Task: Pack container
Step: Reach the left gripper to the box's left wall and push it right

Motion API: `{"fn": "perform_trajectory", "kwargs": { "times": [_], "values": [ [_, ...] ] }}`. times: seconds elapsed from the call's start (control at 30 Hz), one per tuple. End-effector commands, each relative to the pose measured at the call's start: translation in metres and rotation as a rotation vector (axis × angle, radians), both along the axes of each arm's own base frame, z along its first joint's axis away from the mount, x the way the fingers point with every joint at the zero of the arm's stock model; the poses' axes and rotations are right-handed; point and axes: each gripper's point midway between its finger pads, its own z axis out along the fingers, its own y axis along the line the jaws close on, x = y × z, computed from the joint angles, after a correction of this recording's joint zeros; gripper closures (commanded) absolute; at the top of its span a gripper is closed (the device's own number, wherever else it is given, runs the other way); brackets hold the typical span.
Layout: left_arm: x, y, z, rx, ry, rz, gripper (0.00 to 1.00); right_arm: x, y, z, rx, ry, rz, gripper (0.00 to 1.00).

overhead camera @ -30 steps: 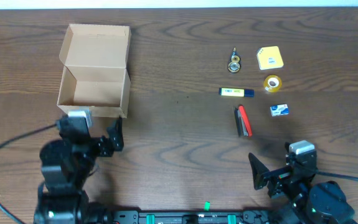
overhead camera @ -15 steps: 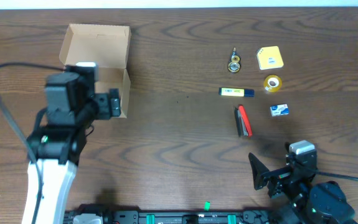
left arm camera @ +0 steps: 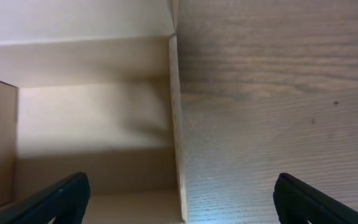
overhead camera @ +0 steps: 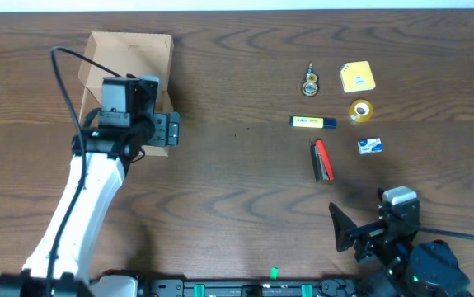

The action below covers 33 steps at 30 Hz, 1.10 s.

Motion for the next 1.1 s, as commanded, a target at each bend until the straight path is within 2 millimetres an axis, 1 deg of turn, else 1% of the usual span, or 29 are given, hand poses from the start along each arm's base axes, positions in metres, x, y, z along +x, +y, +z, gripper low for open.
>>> {"fn": "perform_trajectory", "kwargs": {
  "times": [0.0,0.13,0.17,0.2,0.27,0.33,0.4,0.47,0.5,0.57,0.63,0.73,0.87,1.07],
  "values": [
    [0.007,-0.003,-0.012,-0.006,0.029,-0.004,0.05,-0.001,0.001,0.004,-0.004,-0.01,0.01,0.01],
    [0.011,-0.004,-0.033,0.0,0.077,-0.003,0.05,-0.001,0.001,0.004,-0.004,-0.01,0.01,0.01],
    [0.012,-0.004,-0.038,0.001,0.086,-0.003,0.04,-0.001,0.001,0.004,-0.004,-0.01,0.01,0.01],
    [0.013,-0.004,-0.042,0.002,0.091,-0.003,0.0,-0.001,0.001,0.004,-0.004,-0.01,0.01,0.01],
    [0.017,-0.004,-0.048,0.002,0.096,-0.003,0.1,-0.001,0.001,0.004,-0.004,-0.01,0.01,0.01],
    [0.019,-0.004,-0.054,-0.002,0.103,0.007,0.26,-0.001,0.001,0.004,-0.004,-0.01,0.01,0.01],
    [0.022,-0.005,-0.058,-0.021,0.108,0.04,0.39,-0.001,0.001,0.004,-0.004,-0.01,0.01,0.01],
    [0.025,-0.005,-0.063,-0.039,0.116,0.071,0.5,-0.001,0.001,0.004,-0.004,-0.01,0.01,0.01],
    [0.026,-0.005,-0.065,-0.045,0.119,0.081,0.52,-0.001,0.001,0.004,-0.004,-0.01,0.01,0.01],
    [0.026,-0.005,-0.069,-0.051,0.127,0.094,0.63,-0.001,0.001,0.004,-0.004,-0.01,0.01,0.01],
    [0.026,-0.005,-0.07,-0.057,0.133,0.104,0.78,-0.001,0.001,0.004,-0.004,-0.01,0.01,0.01],
    [0.027,-0.006,-0.07,-0.073,0.133,0.13,0.94,-0.001,0.001,0.004,-0.004,-0.01,0.01,0.01],
    [0.026,-0.013,-0.07,-0.098,0.14,0.155,0.94,-0.001,0.001,0.004,-0.004,-0.01,0.01,0.01],
    [0.024,-0.06,-0.063,-0.188,0.139,0.127,0.94,-0.001,0.001,0.004,-0.004,-0.01,0.01,0.01]
  ]
}}
